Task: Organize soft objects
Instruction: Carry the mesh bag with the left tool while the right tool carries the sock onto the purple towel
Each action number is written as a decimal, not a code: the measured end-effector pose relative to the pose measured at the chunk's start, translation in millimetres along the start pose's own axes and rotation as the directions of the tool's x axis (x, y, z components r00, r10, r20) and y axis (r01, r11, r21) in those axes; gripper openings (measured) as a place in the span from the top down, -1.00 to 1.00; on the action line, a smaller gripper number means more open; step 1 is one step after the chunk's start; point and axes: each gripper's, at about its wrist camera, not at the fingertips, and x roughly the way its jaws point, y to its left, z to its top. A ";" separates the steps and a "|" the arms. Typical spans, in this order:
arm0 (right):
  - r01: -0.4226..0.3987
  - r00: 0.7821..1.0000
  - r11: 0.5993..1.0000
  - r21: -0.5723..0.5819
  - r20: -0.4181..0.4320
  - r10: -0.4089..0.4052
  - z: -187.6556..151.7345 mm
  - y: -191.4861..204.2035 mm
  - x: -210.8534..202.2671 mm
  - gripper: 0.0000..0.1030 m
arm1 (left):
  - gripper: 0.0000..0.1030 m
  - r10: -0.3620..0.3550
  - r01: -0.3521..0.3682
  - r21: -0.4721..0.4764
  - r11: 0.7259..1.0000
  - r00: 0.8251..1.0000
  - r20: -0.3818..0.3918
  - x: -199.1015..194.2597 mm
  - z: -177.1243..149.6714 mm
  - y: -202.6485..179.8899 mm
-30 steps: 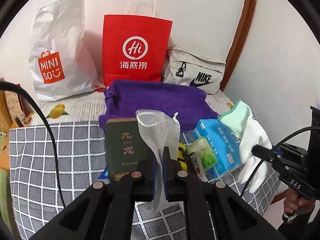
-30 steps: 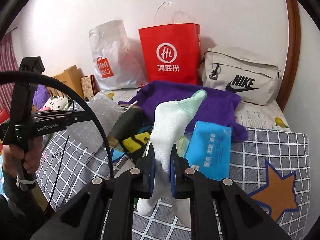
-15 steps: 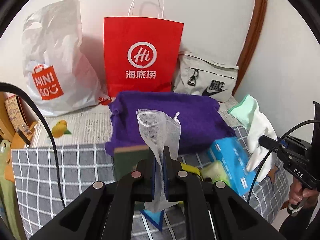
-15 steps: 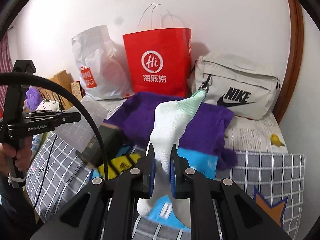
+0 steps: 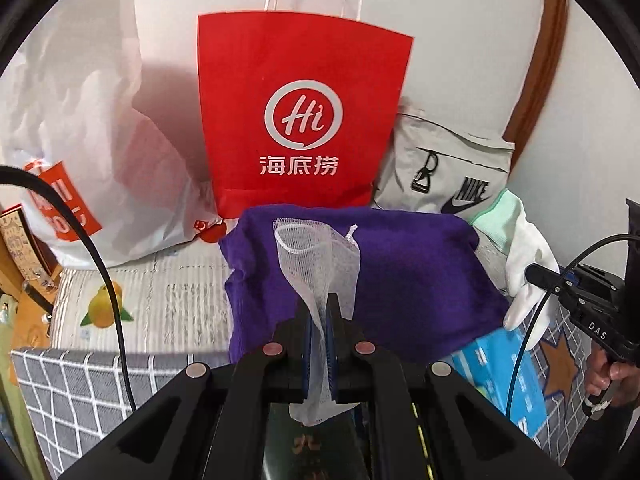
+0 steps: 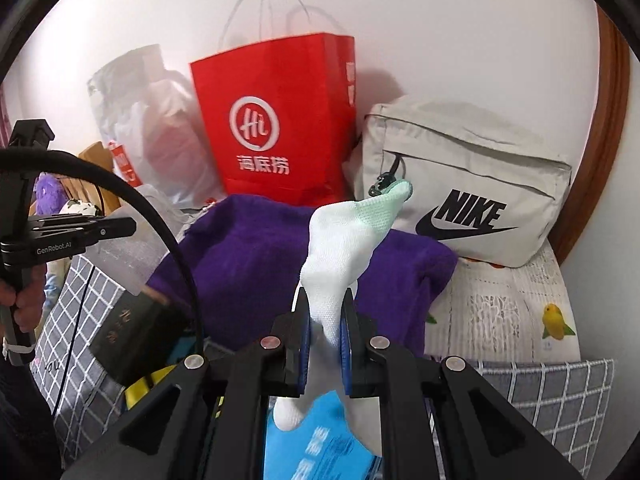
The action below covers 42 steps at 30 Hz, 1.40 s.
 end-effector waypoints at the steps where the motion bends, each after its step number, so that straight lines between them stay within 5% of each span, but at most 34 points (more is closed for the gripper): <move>1: -0.002 1.000 1.000 0.002 -0.006 0.002 2.5 -4.3 5.9 0.76 | 0.87 0.001 -0.001 -0.001 1.000 1.000 -0.005 6.2 3.2 1.6; 17: -0.061 0.974 0.996 0.063 -0.215 0.074 15.4 -56.7 129.1 0.76 | 0.87 0.009 -0.008 0.011 1.000 0.994 -0.113 91.2 28.5 11.6; 26: -0.035 0.958 0.997 0.069 -0.282 0.053 4.4 -65.9 151.7 0.66 | 0.87 0.005 -0.002 0.021 1.000 0.985 -0.171 135.0 45.5 5.0; 28: -0.032 0.959 0.998 0.057 -0.280 0.046 3.7 -65.6 151.0 0.50 | 0.87 0.019 -0.014 0.027 1.000 0.981 -0.194 147.0 45.4 3.9; 30: -0.021 0.959 0.999 0.050 -0.283 0.035 1.9 -65.2 150.2 -0.01 | 0.87 0.028 -0.022 0.028 0.999 0.976 -0.216 157.4 44.8 3.0; 31: -0.012 0.958 0.999 0.045 -0.285 0.025 1.2 -65.3 150.1 -0.06 | 0.87 0.033 -0.027 0.032 0.999 0.975 -0.222 160.9 44.1 1.9; 42: 0.022 0.970 0.999 0.033 -0.243 -0.013 -4.3 -68.3 122.0 -0.10 | 0.76 0.078 -0.065 0.054 0.996 0.959 -0.274 171.6 39.0 0.0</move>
